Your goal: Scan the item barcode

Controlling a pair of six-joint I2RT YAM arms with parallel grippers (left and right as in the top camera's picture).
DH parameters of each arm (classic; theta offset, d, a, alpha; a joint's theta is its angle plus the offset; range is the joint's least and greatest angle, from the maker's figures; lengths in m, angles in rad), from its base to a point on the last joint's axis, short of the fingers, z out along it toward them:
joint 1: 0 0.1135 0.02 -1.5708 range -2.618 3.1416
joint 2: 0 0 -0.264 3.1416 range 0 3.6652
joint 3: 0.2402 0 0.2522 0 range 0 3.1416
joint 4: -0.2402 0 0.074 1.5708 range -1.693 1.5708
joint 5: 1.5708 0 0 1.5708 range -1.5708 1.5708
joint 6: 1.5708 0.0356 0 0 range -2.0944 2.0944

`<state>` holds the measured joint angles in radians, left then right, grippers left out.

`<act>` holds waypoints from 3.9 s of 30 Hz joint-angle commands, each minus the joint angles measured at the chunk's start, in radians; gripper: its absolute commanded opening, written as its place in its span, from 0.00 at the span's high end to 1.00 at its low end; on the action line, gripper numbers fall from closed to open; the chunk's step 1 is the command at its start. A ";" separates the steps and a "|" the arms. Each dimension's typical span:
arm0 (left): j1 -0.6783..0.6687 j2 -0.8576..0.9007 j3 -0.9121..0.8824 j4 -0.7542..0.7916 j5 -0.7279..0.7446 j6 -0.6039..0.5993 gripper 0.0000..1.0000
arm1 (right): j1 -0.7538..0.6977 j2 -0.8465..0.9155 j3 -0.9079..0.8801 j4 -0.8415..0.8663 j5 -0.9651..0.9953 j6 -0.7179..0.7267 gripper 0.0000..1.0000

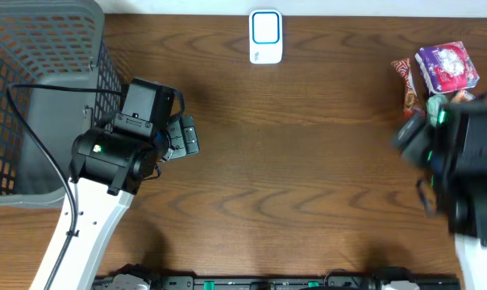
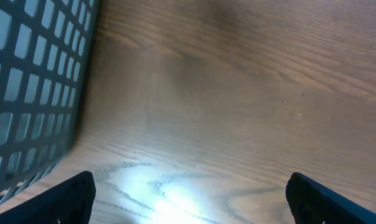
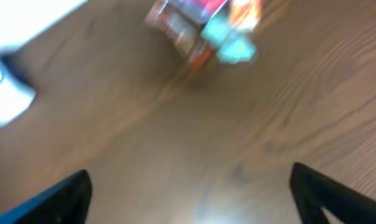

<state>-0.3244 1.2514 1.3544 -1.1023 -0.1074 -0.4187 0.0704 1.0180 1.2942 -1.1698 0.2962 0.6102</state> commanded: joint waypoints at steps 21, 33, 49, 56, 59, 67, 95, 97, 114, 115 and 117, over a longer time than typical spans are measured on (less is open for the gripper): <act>0.001 0.004 0.005 -0.005 -0.010 0.006 0.02 | 0.064 -0.309 -0.079 -0.424 -0.279 0.010 0.01; 0.001 0.004 0.005 -0.005 -0.010 0.006 0.02 | 0.064 -0.309 -0.079 -0.431 -0.280 -0.082 0.01; 0.001 0.004 0.005 -0.005 -0.010 0.006 0.02 | 0.064 -0.328 -0.079 -0.390 -0.268 -0.187 0.01; 0.001 0.004 0.005 -0.005 -0.010 0.006 0.02 | 0.064 -0.406 -0.079 -0.345 -0.269 -0.242 0.01; 0.001 0.004 0.005 -0.005 -0.010 0.006 0.02 | 0.064 -0.452 -0.079 -0.322 -0.273 -0.254 0.01; 0.001 0.004 0.005 -0.005 -0.010 0.006 0.02 | 0.064 -0.592 -0.079 -0.302 -0.273 -0.332 0.01; 0.001 0.004 0.005 -0.005 -0.010 0.006 0.02 | 0.033 -0.946 -0.808 0.508 -0.303 -0.523 0.01; 0.001 0.004 0.005 -0.005 -0.010 0.006 0.02 | 0.033 -0.964 -0.859 0.562 -0.303 -0.523 0.01; 0.001 0.004 0.005 -0.005 -0.010 0.006 0.02 | 0.033 -1.012 -1.118 0.892 -0.351 -0.646 0.01; 0.001 0.004 0.005 -0.005 -0.010 0.006 0.02 | 0.032 -1.012 -1.132 0.912 -0.351 -0.646 0.01; 0.001 0.004 0.005 -0.005 -0.010 0.006 0.02 | 0.032 -1.012 -1.184 0.997 -0.351 -0.645 0.01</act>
<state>-0.3244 1.2514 1.3544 -1.1027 -0.1078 -0.4187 0.1070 0.0124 0.1677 -0.2420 -0.0452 -0.0055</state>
